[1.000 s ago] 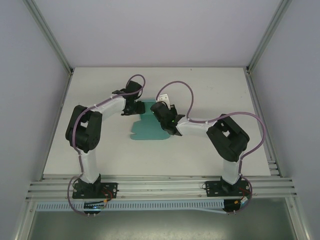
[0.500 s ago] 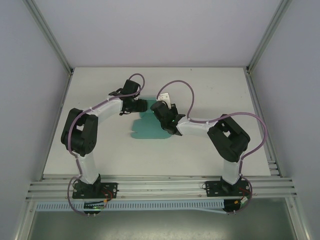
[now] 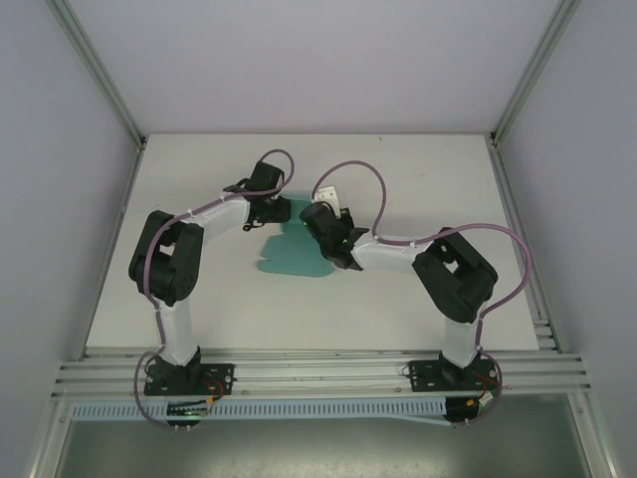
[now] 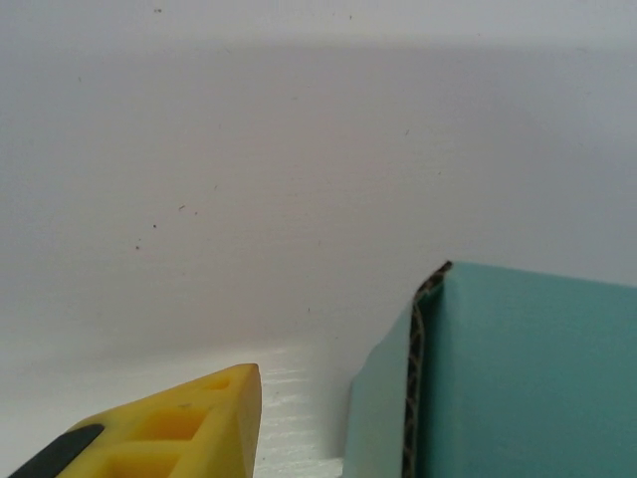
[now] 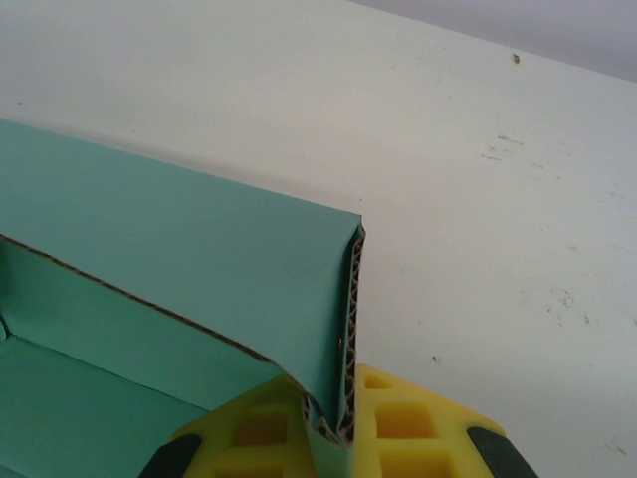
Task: Assemble paper box
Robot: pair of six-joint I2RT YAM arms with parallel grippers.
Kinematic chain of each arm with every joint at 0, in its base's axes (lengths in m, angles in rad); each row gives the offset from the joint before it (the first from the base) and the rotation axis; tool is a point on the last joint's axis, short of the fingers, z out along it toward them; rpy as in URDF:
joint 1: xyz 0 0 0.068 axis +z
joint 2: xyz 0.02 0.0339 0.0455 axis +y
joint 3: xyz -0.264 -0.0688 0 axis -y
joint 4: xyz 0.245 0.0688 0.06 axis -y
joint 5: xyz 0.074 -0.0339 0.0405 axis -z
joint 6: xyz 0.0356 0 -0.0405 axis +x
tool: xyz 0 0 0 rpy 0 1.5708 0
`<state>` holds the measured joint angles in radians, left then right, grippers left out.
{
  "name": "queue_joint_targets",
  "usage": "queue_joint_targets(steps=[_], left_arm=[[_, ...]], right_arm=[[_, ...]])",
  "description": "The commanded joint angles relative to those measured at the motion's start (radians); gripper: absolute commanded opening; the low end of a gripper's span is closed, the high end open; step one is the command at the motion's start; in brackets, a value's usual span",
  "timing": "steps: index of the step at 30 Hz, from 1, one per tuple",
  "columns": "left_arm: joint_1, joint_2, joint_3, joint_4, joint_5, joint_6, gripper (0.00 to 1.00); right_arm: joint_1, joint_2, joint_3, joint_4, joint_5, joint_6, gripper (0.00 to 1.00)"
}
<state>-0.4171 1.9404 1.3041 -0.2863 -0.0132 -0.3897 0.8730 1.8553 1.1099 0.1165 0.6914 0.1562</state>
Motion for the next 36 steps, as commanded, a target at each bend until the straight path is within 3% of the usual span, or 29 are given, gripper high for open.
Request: queue_joint_targets(steps=[1,3,8,13,18,20,21,25,29,32,36], left_arm=[[0.023,0.044,-0.089,0.183,-0.007,-0.026,0.34],[0.022,0.055,-0.119,0.249,0.062,-0.028,0.33],[0.021,0.073,-0.161,0.351,0.096,-0.017,0.31],[0.023,0.063,-0.165,0.393,0.056,-0.019,0.26],[0.023,0.062,-0.165,0.419,-0.057,-0.043,0.13],[0.023,0.074,-0.137,0.354,-0.143,-0.082,0.0],[0.022,0.082,-0.113,0.289,-0.218,-0.114,0.0],[0.018,0.098,-0.099,0.184,-0.299,-0.096,0.0],[0.018,0.169,0.022,-0.15,-0.441,-0.21,0.0],[0.016,0.172,-0.011,-0.147,-0.42,-0.23,0.0],[0.016,0.212,0.067,-0.264,-0.438,-0.288,0.0]], right_arm=[[0.008,-0.024,-0.025,-0.011,0.03,-0.011,0.0],[0.008,-0.023,-0.026,-0.01,0.031,-0.009,0.0],[0.005,-0.03,-0.04,-0.01,0.03,0.0,0.0],[0.006,-0.023,-0.034,-0.021,0.025,0.004,0.0],[0.005,-0.022,-0.029,-0.033,0.022,0.005,0.0],[0.005,-0.024,-0.03,-0.042,0.026,0.011,0.0],[0.007,-0.025,-0.032,-0.048,0.035,0.02,0.0],[0.003,-0.02,-0.027,-0.067,0.053,0.035,0.0],[0.004,-0.008,-0.013,-0.083,0.087,0.032,0.0],[0.004,-0.002,-0.007,-0.083,0.086,0.035,0.0],[0.006,0.007,0.002,-0.099,0.099,0.048,0.0]])
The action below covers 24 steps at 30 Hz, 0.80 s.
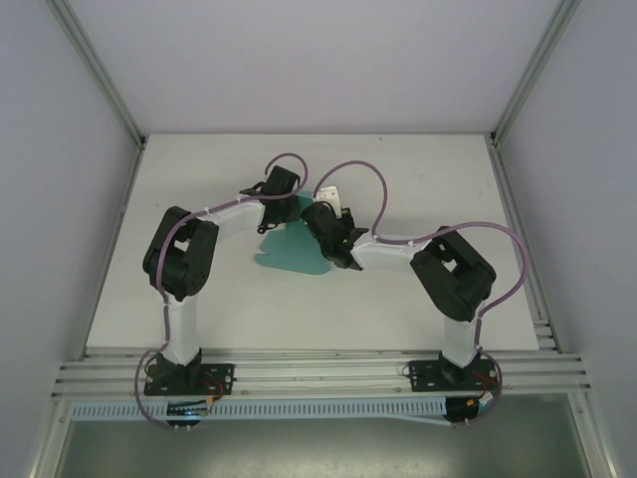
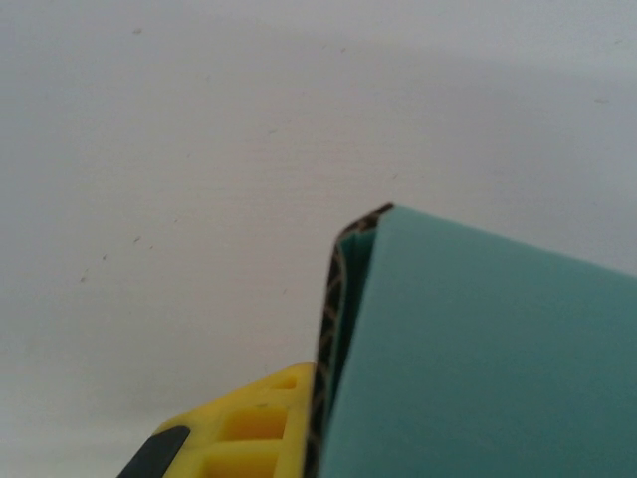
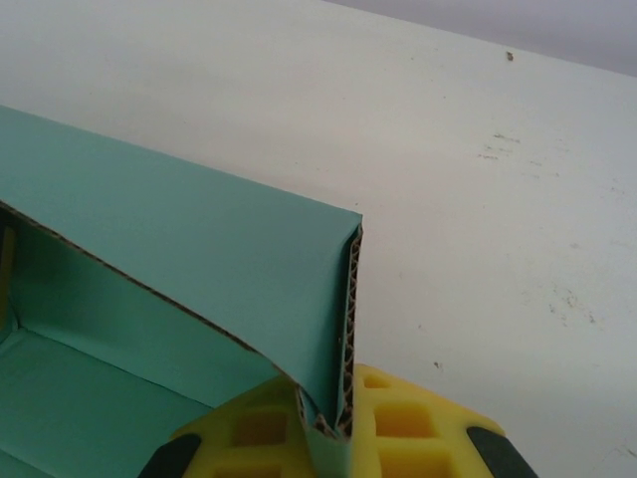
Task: Assemble paper box
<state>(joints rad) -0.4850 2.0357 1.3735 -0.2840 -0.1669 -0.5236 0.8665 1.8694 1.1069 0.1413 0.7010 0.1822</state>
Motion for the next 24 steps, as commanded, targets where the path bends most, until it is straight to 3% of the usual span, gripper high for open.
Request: queue_joint_targets(steps=[1,10,12,15,18,21,24], left_arm=[[0.084,0.117,0.0,-0.267,-0.279,-0.153,0.0],[0.056,-0.019,-0.062,-0.121,-0.206,0.045,0.0],[0.054,-0.058,-0.088,-0.051,-0.111,0.1,0.25],[0.054,-0.125,-0.135,0.052,0.031,0.138,0.37],[0.054,-0.183,-0.165,0.118,0.131,0.144,0.4],[0.054,-0.214,-0.179,0.156,0.171,0.153,0.5],[0.054,-0.211,-0.173,0.164,0.209,0.153,0.5]], right_arm=[[0.012,-0.006,0.003,-0.124,0.096,0.026,0.0],[0.008,0.001,0.013,-0.144,0.114,0.048,0.0],[0.007,-0.001,0.014,-0.144,0.111,0.049,0.0],[0.008,-0.003,0.012,-0.141,0.105,0.049,0.0],[0.008,-0.004,0.01,-0.135,0.095,0.045,0.0],[0.008,-0.006,0.005,-0.131,0.088,0.04,0.0],[0.008,-0.007,0.003,-0.126,0.081,0.04,0.0]])
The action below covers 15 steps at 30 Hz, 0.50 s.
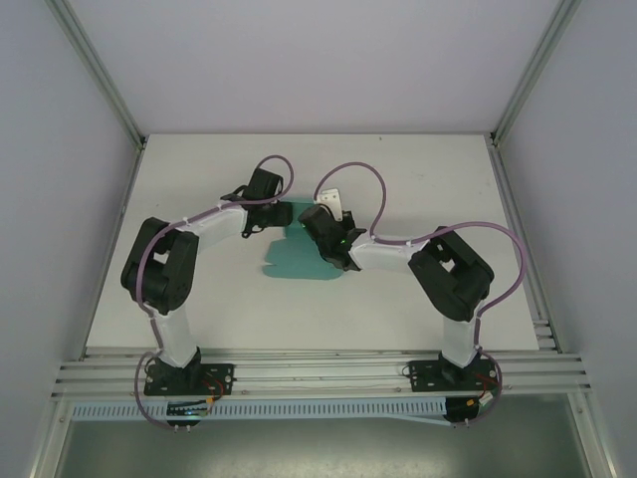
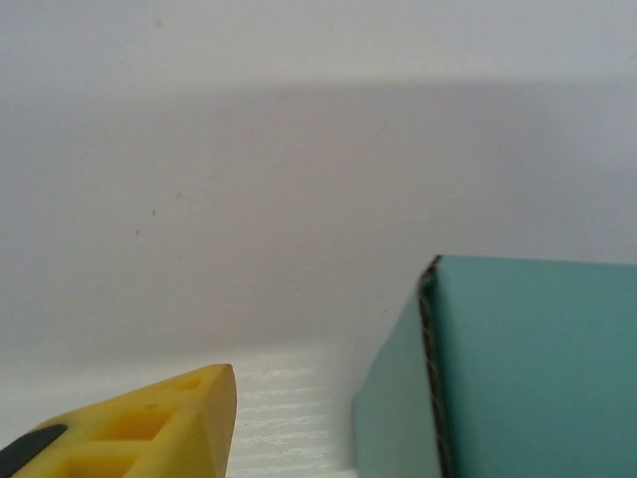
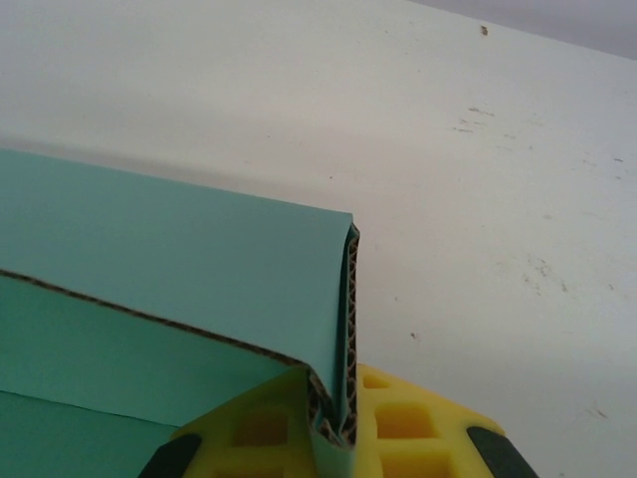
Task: Assemble paper box
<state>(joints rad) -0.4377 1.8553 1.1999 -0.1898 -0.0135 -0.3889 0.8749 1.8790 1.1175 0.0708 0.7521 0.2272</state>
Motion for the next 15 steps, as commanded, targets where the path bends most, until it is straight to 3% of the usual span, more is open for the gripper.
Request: queue_joint_targets(steps=[1,5,12,15], left_arm=[[0.006,-0.027,0.003,0.073,0.064,0.015,0.51],[0.007,-0.015,0.004,0.078,0.089,0.022,0.56],[0.007,0.031,0.013,0.075,0.11,0.022,0.5],[0.006,0.036,0.008,0.102,0.189,0.033,0.6]], right_arm=[[0.0,-0.016,-0.005,-0.057,0.031,-0.005,0.0],[0.001,-0.014,-0.004,-0.06,0.033,-0.003,0.0],[0.002,-0.012,-0.001,-0.054,0.024,-0.001,0.0],[0.001,-0.002,0.007,-0.062,0.024,0.003,0.0]])
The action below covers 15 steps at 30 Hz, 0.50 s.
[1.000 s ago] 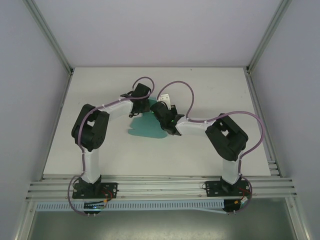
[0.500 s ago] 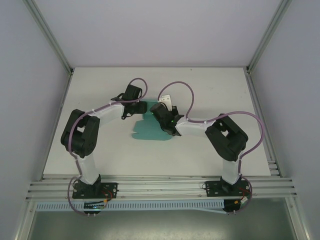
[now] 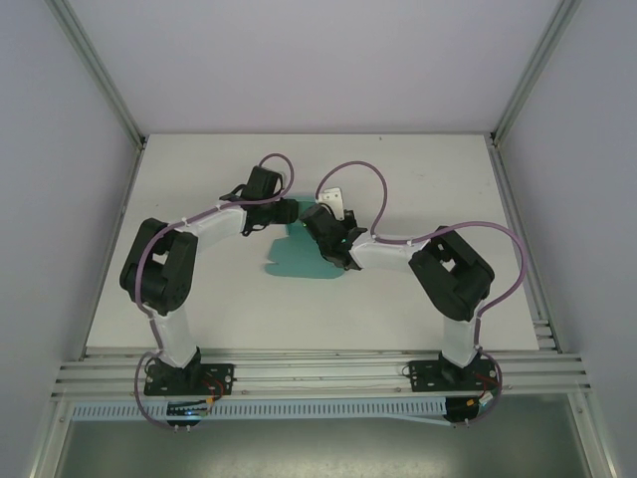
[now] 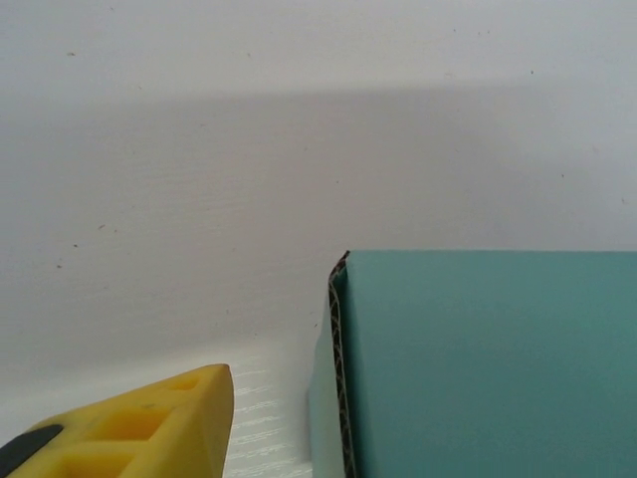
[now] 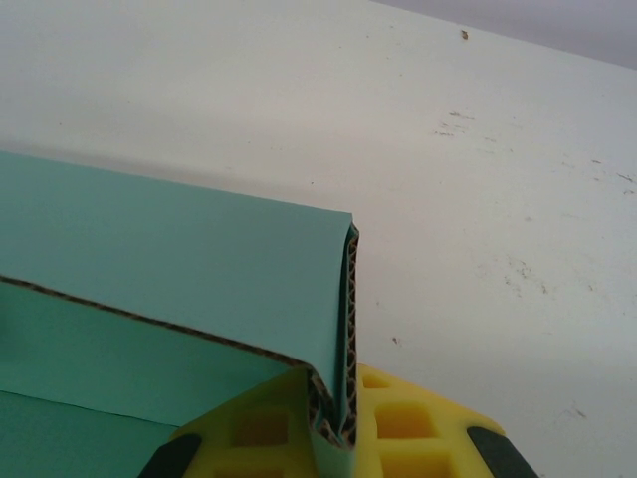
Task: Assemble paper box
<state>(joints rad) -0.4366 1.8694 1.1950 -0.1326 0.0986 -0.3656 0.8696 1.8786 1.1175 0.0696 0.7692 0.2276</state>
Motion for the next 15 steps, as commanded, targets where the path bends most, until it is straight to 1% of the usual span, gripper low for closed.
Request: queue_joint_targets(steps=[1,2,4,6,7,8,9,10,13,15], left_arm=[[0.005,0.014,0.005,0.068,0.107,0.014,0.63],[0.004,0.004,-0.011,0.094,0.126,0.014,0.66],[0.005,-0.012,-0.03,0.125,0.115,0.008,0.66],[0.005,-0.017,-0.023,0.106,0.1,0.013,0.67],[0.004,-0.02,-0.019,0.098,0.102,0.016,0.71],[0.004,-0.029,-0.018,0.093,0.103,0.021,0.8],[0.005,-0.041,-0.022,0.089,0.102,0.025,0.92],[0.004,-0.056,-0.029,0.091,0.095,0.028,0.98],[0.004,-0.103,-0.057,0.084,0.043,0.029,0.99],[0.004,-0.128,-0.061,0.054,0.007,0.029,0.99]], right_arm=[[0.006,-0.001,0.009,-0.06,0.007,0.003,0.0],[0.006,-0.001,0.007,-0.058,0.007,0.004,0.0],[0.004,-0.002,0.008,-0.054,0.007,0.004,0.0],[0.001,-0.002,0.007,-0.053,-0.005,0.005,0.0],[-0.003,0.0,0.007,-0.05,-0.014,0.007,0.0],[-0.008,0.001,0.006,-0.047,-0.027,0.01,0.0],[-0.013,0.001,0.002,-0.042,-0.038,0.014,0.0],[-0.019,-0.002,-0.006,-0.026,-0.054,0.006,0.0],[-0.041,-0.013,-0.05,0.079,-0.124,-0.052,0.0],[-0.075,-0.013,-0.054,0.098,-0.193,-0.064,0.0]])
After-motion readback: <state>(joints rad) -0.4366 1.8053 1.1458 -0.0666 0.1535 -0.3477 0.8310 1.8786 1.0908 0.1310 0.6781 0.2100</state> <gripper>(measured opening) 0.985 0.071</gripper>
